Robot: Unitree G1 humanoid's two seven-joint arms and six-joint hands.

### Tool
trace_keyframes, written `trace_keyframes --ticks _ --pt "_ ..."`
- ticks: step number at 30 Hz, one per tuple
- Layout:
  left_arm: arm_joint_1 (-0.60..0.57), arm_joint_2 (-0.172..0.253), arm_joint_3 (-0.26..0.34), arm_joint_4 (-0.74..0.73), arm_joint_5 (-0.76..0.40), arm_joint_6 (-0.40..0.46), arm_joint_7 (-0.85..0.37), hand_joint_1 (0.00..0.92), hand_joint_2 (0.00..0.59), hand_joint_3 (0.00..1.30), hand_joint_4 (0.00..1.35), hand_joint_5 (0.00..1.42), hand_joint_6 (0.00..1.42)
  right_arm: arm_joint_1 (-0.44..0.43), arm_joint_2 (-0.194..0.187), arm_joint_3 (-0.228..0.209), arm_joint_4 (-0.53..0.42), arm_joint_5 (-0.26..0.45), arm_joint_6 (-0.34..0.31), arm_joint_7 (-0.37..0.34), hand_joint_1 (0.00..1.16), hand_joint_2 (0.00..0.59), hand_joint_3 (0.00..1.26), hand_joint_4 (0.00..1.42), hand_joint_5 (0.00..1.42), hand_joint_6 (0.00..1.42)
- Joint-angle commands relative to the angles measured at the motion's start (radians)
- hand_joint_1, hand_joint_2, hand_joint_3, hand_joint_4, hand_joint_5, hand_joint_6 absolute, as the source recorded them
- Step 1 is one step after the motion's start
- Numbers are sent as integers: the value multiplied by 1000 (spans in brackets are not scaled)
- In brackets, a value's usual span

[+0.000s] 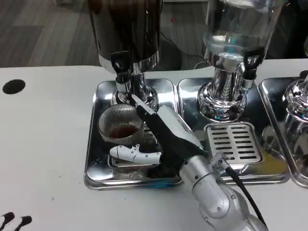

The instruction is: Grasp the cup under the faucet to collect the drink, then remove the cup.

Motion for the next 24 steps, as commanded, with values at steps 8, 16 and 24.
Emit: trace_keyframes --ticks 8,16,24 --pt "31 -1 26 6 -15 -32 -16 0 79 227 63 122 370 -9 16 16 18 -10 13 -26 496 129 47 52 61 0" --pt "43 -2 40 13 -25 -44 -20 0 81 233 65 128 371 5 23 30 13 -18 18 -56 490 126 58 74 71 0" --pt "58 -6 62 20 -35 -64 -22 0 84 241 73 134 372 5 25 30 22 -17 24 -78 495 130 58 76 78 0"
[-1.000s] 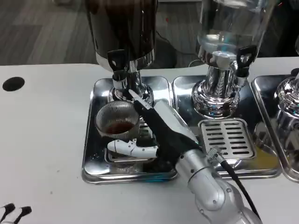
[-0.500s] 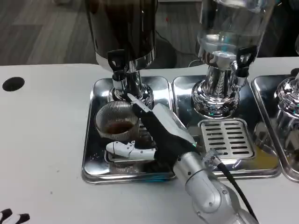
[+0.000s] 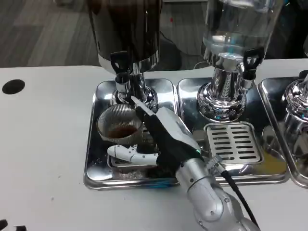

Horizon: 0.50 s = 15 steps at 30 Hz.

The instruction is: Grasp the cup under the faucet to collect the drink, then remove the cup.

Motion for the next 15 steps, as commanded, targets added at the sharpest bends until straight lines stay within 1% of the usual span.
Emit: trace_keyframes --ticks 1,15 --pt "17 -4 9 13 -10 -17 -15 0 85 243 74 136 372 0 3 2 9 -4 4 -11 505 132 58 76 83 7" --pt "14 -13 1 10 5 -15 -31 0 83 250 75 141 372 5 -13 -30 16 15 -13 -15 521 131 58 76 85 8"
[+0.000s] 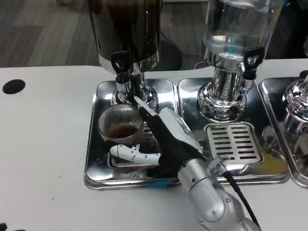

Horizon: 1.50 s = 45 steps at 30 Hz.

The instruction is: Grasp the cup under the faucet to collect the drink, then remove the cup.

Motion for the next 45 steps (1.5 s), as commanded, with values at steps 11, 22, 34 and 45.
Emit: trace_keyframes --ticks 11,22,34,45 --pt "-10 -17 -6 -21 17 9 -58 0 83 250 82 141 372 3 -20 -29 10 17 -18 -6 517 131 58 76 95 8" --pt "-17 -24 -1 -21 19 11 -77 0 83 257 86 141 372 -2 -9 -14 39 19 -24 -7 506 132 58 76 86 2" --pt "-18 -15 11 6 4 5 -74 0 86 259 86 141 372 -11 15 -10 73 29 -54 -31 511 131 68 110 139 42" --pt "-20 -11 20 7 -6 9 -87 0 88 270 104 141 372 -9 26 -6 90 21 -70 -80 635 122 90 154 230 117"
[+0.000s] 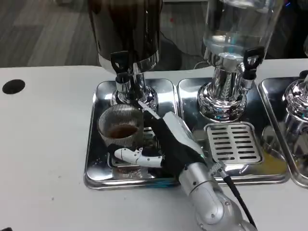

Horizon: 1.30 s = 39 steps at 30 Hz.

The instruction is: Grasp the cup under the faucet to collect the drink, then remove the cup.

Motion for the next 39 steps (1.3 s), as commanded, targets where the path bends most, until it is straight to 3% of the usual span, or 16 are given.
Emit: trace_keyframes --ticks 1,39 --pt "0 9 13 7 -7 6 -18 0 89 271 106 141 372 -6 13 9 15 -10 -29 -37 639 120 94 157 232 128" --pt "-7 11 3 48 -7 15 -36 0 111 300 136 158 372 -8 65 34 137 2 -62 -184 634 123 320 363 404 258"
